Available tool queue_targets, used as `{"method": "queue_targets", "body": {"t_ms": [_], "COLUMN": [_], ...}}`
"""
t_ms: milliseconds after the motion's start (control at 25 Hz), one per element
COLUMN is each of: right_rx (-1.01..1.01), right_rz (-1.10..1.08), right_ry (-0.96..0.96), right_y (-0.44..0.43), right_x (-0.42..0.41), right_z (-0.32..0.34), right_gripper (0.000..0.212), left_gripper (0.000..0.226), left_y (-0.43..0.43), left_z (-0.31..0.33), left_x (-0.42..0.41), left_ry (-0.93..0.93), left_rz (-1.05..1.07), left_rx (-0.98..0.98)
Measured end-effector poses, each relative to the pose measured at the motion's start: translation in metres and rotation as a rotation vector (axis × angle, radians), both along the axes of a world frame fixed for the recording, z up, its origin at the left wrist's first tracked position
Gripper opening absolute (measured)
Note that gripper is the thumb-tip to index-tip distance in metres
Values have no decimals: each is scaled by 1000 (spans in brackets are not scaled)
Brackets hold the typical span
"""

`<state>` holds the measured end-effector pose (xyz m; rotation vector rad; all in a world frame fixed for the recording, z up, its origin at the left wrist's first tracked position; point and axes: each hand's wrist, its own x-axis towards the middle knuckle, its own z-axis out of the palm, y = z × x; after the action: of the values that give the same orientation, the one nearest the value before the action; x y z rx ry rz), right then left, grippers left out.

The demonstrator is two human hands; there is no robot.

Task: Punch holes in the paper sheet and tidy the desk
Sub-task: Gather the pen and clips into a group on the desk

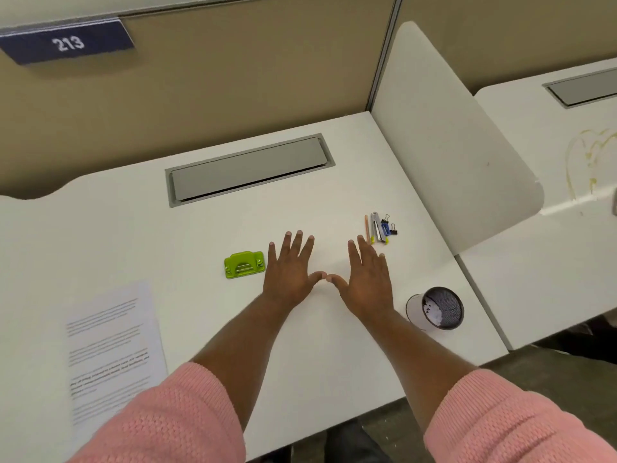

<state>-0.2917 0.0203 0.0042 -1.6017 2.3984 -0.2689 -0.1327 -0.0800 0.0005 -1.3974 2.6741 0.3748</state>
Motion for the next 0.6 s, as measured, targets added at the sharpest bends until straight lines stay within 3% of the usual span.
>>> {"method": "queue_targets", "body": {"t_ms": [600], "right_rx": [11], "right_rz": [328], "right_ry": [39], "right_y": [10], "right_x": [161], "right_z": [9], "right_gripper": [104], "left_gripper": [97], "left_y": [65], "left_z": [3], "left_x": [200], "left_ry": [-10], "left_rz": [268], "left_rx": [-18]}}
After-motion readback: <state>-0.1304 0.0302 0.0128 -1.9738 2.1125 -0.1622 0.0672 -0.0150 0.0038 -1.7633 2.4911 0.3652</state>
